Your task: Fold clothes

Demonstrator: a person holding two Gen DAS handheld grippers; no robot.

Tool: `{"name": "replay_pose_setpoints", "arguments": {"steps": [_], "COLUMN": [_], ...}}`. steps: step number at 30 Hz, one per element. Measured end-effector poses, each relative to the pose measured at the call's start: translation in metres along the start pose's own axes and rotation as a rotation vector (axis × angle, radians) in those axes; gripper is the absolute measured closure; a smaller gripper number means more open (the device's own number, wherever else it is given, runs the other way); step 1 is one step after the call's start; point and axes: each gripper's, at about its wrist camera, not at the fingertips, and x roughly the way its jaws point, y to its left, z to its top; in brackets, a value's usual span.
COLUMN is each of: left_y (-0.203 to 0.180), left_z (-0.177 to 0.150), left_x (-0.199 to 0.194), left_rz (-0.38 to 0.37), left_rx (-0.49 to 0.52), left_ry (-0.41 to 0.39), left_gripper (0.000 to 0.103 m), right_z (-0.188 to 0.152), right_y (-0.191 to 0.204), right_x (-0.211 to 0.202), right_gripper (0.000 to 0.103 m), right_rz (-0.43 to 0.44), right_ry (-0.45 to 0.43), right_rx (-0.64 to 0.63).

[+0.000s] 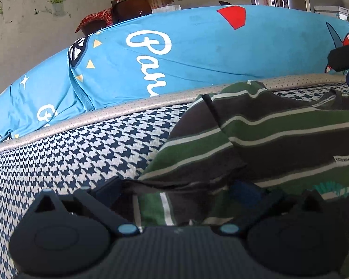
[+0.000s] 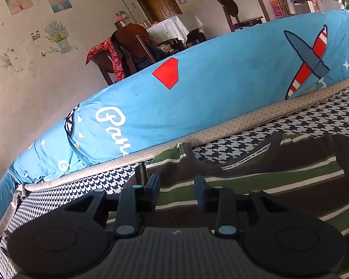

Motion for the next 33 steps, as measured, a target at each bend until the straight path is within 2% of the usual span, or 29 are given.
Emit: {"name": "replay_pose_setpoints", "arguments": {"steps": [3, 7, 12, 17, 23, 27, 29, 33], "left_y": [0.004, 0.009, 0.007, 0.005, -0.003, -0.004, -0.004, -0.001], "left_z": [0.003, 0.006, 0.006, 0.005, 0.000, 0.000, 0.000, 0.004], "left_x": [0.002, 0.003, 0.003, 0.003, -0.002, -0.004, -0.006, -0.011], "left_rz": [0.004, -0.012, -0.022, -0.033, -0.007, 0.003, 0.024, 0.074], "left_rx": [-0.021, -0.047, -0.041, -0.025, 0.027, 0.027, 0.024, 0.012], "left_ry": [-0.005, -0.011, -0.021, -0.025, -0.052, -0.059, -0.069, -0.101], "left_gripper": [0.004, 0.018, 0.028, 0.054, 0.066, 0.071, 0.078, 0.082], "right_z": [0.001, 0.001, 0.001, 0.001, 0.001, 0.001, 0.001, 0.002], "right_y": [0.001, 0.001, 0.002, -0.001, -0.002, -0.002, -0.002, -0.002], "right_x": [0.000, 0.002, 0.005, 0.006, 0.006, 0.007, 0.007, 0.007], "right_gripper": [0.070, 0.070, 0.070, 0.070, 0.070, 0.070, 0.070, 0.070], "right_rz": [0.001, 0.004, 0.003, -0.008, -0.010, -0.010, -0.010, -0.013], "right_ry": [-0.006, -0.007, -0.005, -0.006, -0.005, -0.004, -0.004, -0.009], "right_rx": [-0.008, -0.013, -0.018, -0.010, -0.008, -0.007, -0.007, -0.006]}}
